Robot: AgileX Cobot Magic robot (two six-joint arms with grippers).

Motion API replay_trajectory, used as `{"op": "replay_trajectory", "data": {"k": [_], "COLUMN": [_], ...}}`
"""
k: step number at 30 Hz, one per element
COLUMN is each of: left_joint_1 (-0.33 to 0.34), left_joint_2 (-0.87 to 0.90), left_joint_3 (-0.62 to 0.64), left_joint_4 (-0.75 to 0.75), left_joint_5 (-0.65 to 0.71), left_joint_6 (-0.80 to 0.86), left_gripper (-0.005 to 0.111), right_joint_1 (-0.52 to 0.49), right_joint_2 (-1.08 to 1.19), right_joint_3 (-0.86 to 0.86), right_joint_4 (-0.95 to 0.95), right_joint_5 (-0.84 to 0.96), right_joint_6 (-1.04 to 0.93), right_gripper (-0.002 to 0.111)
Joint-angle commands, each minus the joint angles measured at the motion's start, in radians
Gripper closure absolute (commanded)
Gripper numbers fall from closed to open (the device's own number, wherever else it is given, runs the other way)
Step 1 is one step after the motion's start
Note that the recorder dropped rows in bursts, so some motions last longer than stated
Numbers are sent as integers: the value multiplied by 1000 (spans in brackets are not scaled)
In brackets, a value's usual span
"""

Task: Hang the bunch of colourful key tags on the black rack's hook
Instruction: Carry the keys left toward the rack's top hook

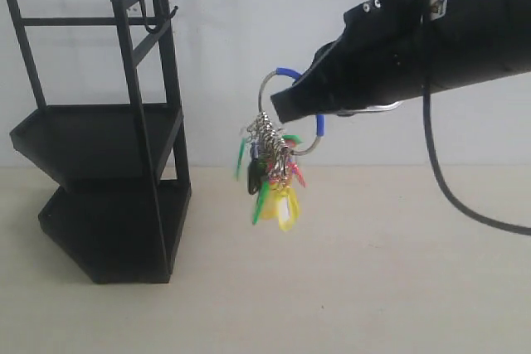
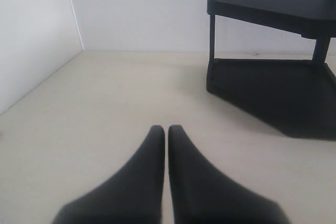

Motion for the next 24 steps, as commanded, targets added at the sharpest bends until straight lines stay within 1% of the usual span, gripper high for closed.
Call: {"op": "replay_trajectory", "data": {"k": [1, 2, 3, 5, 6, 7, 9, 10, 12, 13, 16, 17, 19, 20, 22, 24], "left_joint_1": [-1, -1, -1, -1, -1, -1, -1, -1, -1, -1, -1, -1, -1, -1, -1, -1], "left_joint_2": [4, 4, 4, 4, 4, 4, 4, 4, 4, 4, 4, 4, 4, 4, 4, 4], "left_joint_3": [-2, -2, -2, -2, -2, -2, -2, -2, -2, -2, -2, -2, -2, -2, -2, -2], "left_joint_4": [0, 0, 0, 0, 0, 0, 0, 0, 0, 0, 0, 0, 0, 0, 0, 0], "left_joint_5": [-8, -8, -8, -8, -8, -8, -8, -8, -4, -4, -4, -4, -4, -4, -4, -4], "left_joint_6": [-6, -6, -6, -6, -6, -6, -6, -6, -6, -6, -6, -6, -6, -6, -6, -6], "left_gripper": [102, 102, 102, 102, 102, 102, 102, 102, 102, 102, 102, 102, 102, 102, 102, 102], "right_joint_1": [15, 38, 38, 2, -5, 12, 62, 56, 8, 6, 73, 66, 22, 22, 51, 67], "right_joint_2": [2, 7, 7, 9, 9, 11, 11, 11, 11, 13, 29, 29, 29, 34, 41, 55], "right_joint_3": [-7, -7, -7, -7, -7, -7, -7, -7, -7, -7, -7, -7, -7, -7, -7, -7], "right_joint_4": [-23, -38, -57, -64, -61, -61, -68, -78, -73, -73, -87, -94, -87, -87, -87, -87], "right_joint_5": [-75, -57, -60, -108, -116, -105, -67, -75, -141, -151, -122, -132, -182, -200, -228, -295], "right_joint_6": [16, -54, -35, 119, 152, 108, -48, -26, 151, 179, 12, 29, 167, 192, 138, 143], "right_gripper": [109, 109, 109, 109, 109, 109, 109, 109, 109, 109, 109, 109, 109, 109, 109, 109]}}
